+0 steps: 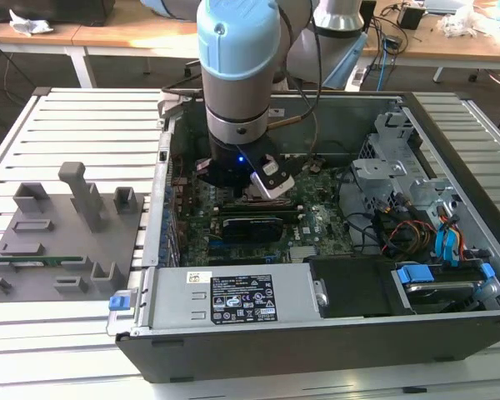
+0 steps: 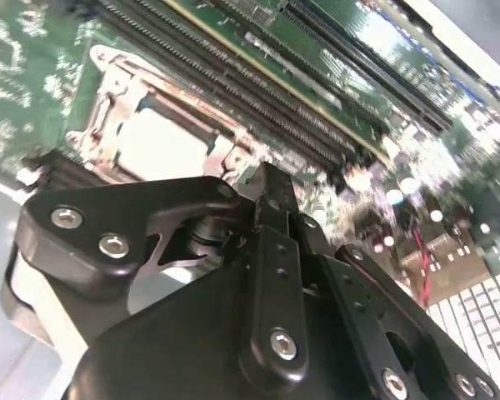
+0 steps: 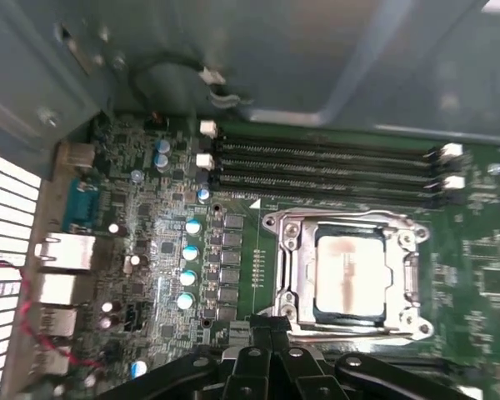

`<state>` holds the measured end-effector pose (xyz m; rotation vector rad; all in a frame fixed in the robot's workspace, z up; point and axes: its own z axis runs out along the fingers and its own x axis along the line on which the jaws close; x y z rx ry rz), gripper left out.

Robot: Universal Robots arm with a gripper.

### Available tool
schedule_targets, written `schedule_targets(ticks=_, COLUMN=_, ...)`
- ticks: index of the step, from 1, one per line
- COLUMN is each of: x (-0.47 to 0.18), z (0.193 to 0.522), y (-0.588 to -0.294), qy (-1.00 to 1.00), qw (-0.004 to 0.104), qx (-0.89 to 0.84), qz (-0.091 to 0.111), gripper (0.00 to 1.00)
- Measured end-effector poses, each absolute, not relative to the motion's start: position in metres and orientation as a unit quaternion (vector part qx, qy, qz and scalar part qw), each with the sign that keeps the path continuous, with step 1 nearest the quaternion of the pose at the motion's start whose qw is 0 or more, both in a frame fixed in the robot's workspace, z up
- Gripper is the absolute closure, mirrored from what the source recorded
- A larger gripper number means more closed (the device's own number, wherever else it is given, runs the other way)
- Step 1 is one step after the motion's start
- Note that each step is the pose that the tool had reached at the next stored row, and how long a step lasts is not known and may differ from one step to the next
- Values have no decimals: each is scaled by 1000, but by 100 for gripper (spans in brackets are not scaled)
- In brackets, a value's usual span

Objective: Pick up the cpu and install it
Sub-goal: 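Install the second cpu locking lever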

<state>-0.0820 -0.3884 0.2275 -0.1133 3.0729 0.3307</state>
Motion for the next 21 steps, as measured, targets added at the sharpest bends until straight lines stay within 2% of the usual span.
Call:
schedule_targets(ticks=11, x=-34, z=227, y=-387, qy=993, qw=24, qx=-35, qz=106, gripper=89)
schedule_targets(ticks=15, x=-33, z=228, y=-366, qy=994, qw=23, qx=-35, qz=102, gripper=89)
schedule_targets(ticks=21, x=-32, z=227, y=-365, qy=994, qw=23, qx=-35, qz=101, gripper=89)
